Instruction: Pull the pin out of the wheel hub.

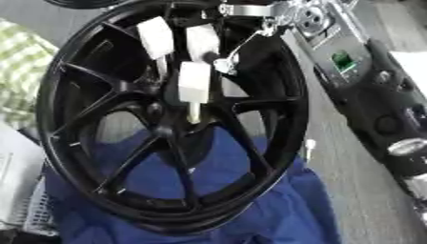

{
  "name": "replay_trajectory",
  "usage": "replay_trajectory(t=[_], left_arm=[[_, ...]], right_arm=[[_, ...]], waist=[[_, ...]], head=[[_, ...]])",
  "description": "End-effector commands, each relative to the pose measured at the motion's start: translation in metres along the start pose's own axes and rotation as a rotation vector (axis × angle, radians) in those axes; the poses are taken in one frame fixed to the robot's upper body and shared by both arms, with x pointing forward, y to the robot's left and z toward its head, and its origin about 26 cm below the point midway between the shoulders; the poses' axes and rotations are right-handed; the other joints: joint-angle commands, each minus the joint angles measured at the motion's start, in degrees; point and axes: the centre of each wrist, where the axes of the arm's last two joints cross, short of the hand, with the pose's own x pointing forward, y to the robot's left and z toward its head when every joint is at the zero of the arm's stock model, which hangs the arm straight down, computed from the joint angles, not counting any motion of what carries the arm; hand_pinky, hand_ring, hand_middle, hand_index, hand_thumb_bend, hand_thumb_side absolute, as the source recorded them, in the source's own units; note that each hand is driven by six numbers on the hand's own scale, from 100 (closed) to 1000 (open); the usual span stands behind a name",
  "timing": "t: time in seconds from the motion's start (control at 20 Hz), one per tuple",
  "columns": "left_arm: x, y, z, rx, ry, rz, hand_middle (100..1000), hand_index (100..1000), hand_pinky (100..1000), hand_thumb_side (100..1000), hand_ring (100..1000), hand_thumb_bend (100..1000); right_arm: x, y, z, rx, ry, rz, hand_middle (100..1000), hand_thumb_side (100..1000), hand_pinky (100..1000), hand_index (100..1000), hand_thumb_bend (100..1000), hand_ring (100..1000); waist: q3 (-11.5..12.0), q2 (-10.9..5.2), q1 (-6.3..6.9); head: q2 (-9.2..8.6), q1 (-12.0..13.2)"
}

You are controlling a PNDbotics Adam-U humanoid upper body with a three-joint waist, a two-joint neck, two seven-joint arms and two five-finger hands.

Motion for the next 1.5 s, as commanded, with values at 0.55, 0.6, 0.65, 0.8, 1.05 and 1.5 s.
replay_trajectory(t=[0.55,0.6,0.65,0.8,1.05,1.5], left_arm=[[0.008,0.006,0.000,0.023,-0.025,-0.012,503,712,829,727,600,100],[0.008,0.006,0.000,0.023,-0.025,-0.012,503,712,830,726,599,100],[0.008,0.006,0.000,0.023,-0.025,-0.011,503,712,830,726,599,100],[0.009,0.006,0.000,0.026,-0.025,-0.011,502,712,830,722,598,100],[0.009,0.006,0.001,0.032,-0.023,-0.010,502,711,830,717,597,100],[0.008,0.007,0.002,0.042,-0.020,-0.012,500,710,830,711,596,100]], right_arm=[[-0.001,-0.009,0.008,-0.017,-0.025,-0.036,463,294,1000,621,100,892],[0.000,-0.010,0.009,-0.025,-0.028,-0.034,443,282,1000,594,100,872],[0.001,-0.011,0.009,-0.030,-0.031,-0.033,433,282,1000,582,100,863],[0.003,-0.012,0.010,-0.045,-0.036,-0.038,398,290,981,539,100,832],[0.005,-0.014,0.012,-0.073,-0.036,-0.046,357,289,960,492,100,797],[0.010,-0.022,0.017,-0.112,-0.033,-0.062,336,284,951,473,100,774]], waist=[[0.22,-0.98,0.27],[0.24,-1.01,0.24],[0.27,-1.04,0.22],[0.36,-1.15,0.17],[0.44,-1.33,0.07],[0.37,-1.89,-0.14]], head=[[-0.32,-0.48],[-0.31,-0.53],[-0.31,-0.56],[-0.34,-0.60],[-0.41,-0.63],[-0.10,-0.58]])
